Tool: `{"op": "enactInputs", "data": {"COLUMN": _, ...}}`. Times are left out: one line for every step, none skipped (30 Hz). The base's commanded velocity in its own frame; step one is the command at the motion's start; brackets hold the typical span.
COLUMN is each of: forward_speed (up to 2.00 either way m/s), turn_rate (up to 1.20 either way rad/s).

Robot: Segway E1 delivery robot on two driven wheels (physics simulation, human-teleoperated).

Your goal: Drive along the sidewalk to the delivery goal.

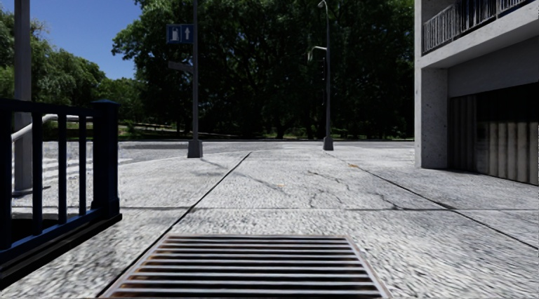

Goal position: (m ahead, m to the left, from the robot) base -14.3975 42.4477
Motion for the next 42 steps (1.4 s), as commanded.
{"op": "enactInputs", "data": {"forward_speed": 1.48, "turn_rate": 0.55}}
{"op": "enactInputs", "data": {"forward_speed": 1.47, "turn_rate": 0.33}}
{"op": "enactInputs", "data": {"forward_speed": 1.46, "turn_rate": 0.15}}
{"op": "enactInputs", "data": {"forward_speed": 1.46, "turn_rate": 0.15}}
{"op": "enactInputs", "data": {"forward_speed": 1.46, "turn_rate": 0.06}}
{"op": "enactInputs", "data": {"forward_speed": 1.44, "turn_rate": 0.03}}
{"op": "enactInputs", "data": {"forward_speed": 1.43, "turn_rate": 0.07}}
{"op": "enactInputs", "data": {"forward_speed": 1.43, "turn_rate": 0.07}}
{"op": "enactInputs", "data": {"forward_speed": 1.42, "turn_rate": 0.14}}
{"op": "enactInputs", "data": {"forward_speed": 1.41, "turn_rate": 0.3}}
{"op": "enactInputs", "data": {"forward_speed": 1.41, "turn_rate": 0.3}}
{"op": "enactInputs", "data": {"forward_speed": 1.39, "turn_rate": 0.44}}
{"op": "enactInputs", "data": {"forward_speed": 1.39, "turn_rate": 0.48}}
{"op": "enactInputs", "data": {"forward_speed": 1.39, "turn_rate": 0.48}}
{"op": "enactInputs", "data": {"forward_speed": 1.38, "turn_rate": 0.48}}
{"op": "enactInputs", "data": {"forward_speed": 1.38, "turn_rate": 0.48}}
{"op": "enactInputs", "data": {"forward_speed": 1.38, "turn_rate": 0.35}}
{"op": "enactInputs", "data": {"forward_speed": 1.38, "turn_rate": 0.1}}
{"op": "enactInputs", "data": {"forward_speed": 1.37, "turn_rate": 0.01}}
{"op": "enactInputs", "data": {"forward_speed": 1.37, "turn_rate": 0.01}}
{"op": "enactInputs", "data": {"forward_speed": 1.37, "turn_rate": 0.0}}
{"op": "enactInputs", "data": {"forward_speed": 1.36, "turn_rate": 0.2}}
{"op": "enactInputs", "data": {"forward_speed": 1.34, "turn_rate": 0.37}}
{"op": "enactInputs", "data": {"forward_speed": 1.34, "turn_rate": 0.37}}
{"op": "enactInputs", "data": {"forward_speed": 1.34, "turn_rate": 0.46}}
{"op": "enactInputs", "data": {"forward_speed": 1.33, "turn_rate": 0.5}}
{"op": "enactInputs", "data": {"forward_speed": 1.33, "turn_rate": 0.51}}
{"op": "enactInputs", "data": {"forward_speed": 1.33, "turn_rate": 0.51}}
{"op": "enactInputs", "data": {"forward_speed": 1.32, "turn_rate": 0.51}}
{"op": "enactInputs", "data": {"forward_speed": 1.31, "turn_rate": 0.51}}
{"op": "enactInputs", "data": {"forward_speed": 1.31, "turn_rate": 0.51}}
{"op": "enactInputs", "data": {"forward_speed": 1.31, "turn_rate": 0.51}}
{"op": "enactInputs", "data": {"forward_speed": 1.31, "turn_rate": 0.51}}
{"op": "enactInputs", "data": {"forward_speed": 1.31, "turn_rate": 0.51}}
{"op": "enactInputs", "data": {"forward_speed": 1.31, "turn_rate": 0.51}}
{"op": "enactInputs", "data": {"forward_speed": 1.3, "turn_rate": 0.51}}
{"op": "enactInputs", "data": {"forward_speed": 1.3, "turn_rate": 0.51}}
{"op": "enactInputs", "data": {"forward_speed": 1.3, "turn_rate": 0.51}}
{"op": "enactInputs", "data": {"forward_speed": 1.3, "turn_rate": 0.51}}
{"op": "enactInputs", "data": {"forward_speed": 1.3, "turn_rate": 0.51}}
{"op": "enactInputs", "data": {"forward_speed": 1.3, "turn_rate": 0.51}}
{"op": "enactInputs", "data": {"forward_speed": 1.3, "turn_rate": 0.51}}
